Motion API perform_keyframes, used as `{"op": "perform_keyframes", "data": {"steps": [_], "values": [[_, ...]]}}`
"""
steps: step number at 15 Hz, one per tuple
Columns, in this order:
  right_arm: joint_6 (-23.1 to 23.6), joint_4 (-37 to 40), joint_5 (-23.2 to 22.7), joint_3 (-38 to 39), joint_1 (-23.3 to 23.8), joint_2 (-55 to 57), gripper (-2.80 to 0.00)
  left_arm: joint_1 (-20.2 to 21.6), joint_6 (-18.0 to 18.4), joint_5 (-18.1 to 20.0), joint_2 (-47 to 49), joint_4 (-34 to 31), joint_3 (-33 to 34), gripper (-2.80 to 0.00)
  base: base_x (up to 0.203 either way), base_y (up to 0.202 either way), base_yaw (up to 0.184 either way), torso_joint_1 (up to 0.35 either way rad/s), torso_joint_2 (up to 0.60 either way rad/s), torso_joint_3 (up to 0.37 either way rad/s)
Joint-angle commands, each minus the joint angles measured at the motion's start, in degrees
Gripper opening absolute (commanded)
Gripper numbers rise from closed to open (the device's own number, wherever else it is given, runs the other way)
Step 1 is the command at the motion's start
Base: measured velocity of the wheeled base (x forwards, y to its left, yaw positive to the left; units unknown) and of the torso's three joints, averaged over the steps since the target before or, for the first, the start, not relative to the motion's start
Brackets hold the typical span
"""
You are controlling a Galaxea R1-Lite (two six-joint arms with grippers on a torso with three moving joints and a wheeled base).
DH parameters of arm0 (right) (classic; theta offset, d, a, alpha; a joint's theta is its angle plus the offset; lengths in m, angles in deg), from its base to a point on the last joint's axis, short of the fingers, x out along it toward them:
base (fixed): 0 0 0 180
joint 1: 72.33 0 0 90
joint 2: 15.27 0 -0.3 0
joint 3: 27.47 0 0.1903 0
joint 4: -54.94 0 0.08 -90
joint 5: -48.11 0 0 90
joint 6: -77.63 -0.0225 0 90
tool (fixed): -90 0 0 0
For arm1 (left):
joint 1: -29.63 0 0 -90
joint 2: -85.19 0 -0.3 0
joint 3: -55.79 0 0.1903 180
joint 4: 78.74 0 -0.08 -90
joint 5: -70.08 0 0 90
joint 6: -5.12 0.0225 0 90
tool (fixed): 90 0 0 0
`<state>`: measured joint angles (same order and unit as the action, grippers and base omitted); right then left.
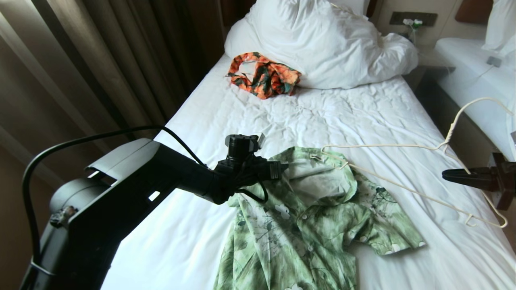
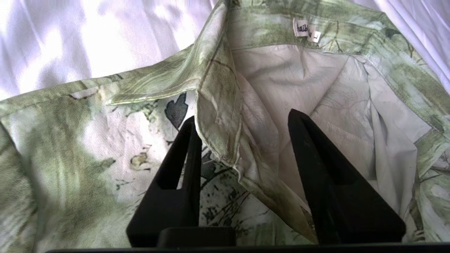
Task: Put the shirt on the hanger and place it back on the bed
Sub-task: Lift the shirt and hanger
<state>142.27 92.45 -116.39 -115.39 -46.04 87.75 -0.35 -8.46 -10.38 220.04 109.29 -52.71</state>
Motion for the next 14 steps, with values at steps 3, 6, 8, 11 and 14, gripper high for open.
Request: {"op": "perform_keyframes", "data": {"steps": [3, 6, 8, 11, 14], "values": [[0.1, 0.3, -0.5, -2.9, -0.6, 0.7, -2.8, -0.5, -0.2, 0.2, -4.6, 0.1, 1.4, -2.8, 0.0, 0.0, 0.0, 0.0, 0.0, 0.0], [-0.5, 0.3, -0.5, -3.6, -0.5, 0.4, -2.8, -0.6, -0.2, 0.3, -4.6, -0.1, 2.5, -2.8, 0.0, 0.0, 0.0, 0.0, 0.0, 0.0], [-0.6, 0.3, -0.5, -3.6, -0.5, 0.3, -2.8, -0.5, -0.3, 0.1, -2.8, 0.0, 2.7, -2.8, 0.0, 0.0, 0.0, 0.0, 0.0, 0.0], [-0.6, 0.3, -0.4, -2.5, -0.7, 0.6, -2.8, -0.2, -0.2, 0.0, -6.4, -0.1, 4.8, -2.8, 0.0, 0.0, 0.0, 0.0, 0.0, 0.0], [-0.7, 0.3, 0.2, -1.8, -3.4, 2.1, -2.8, -0.5, -0.2, 0.0, -13.4, -1.4, 7.1, -2.8, 0.0, 0.0, 0.0, 0.0, 0.0, 0.0]]}}
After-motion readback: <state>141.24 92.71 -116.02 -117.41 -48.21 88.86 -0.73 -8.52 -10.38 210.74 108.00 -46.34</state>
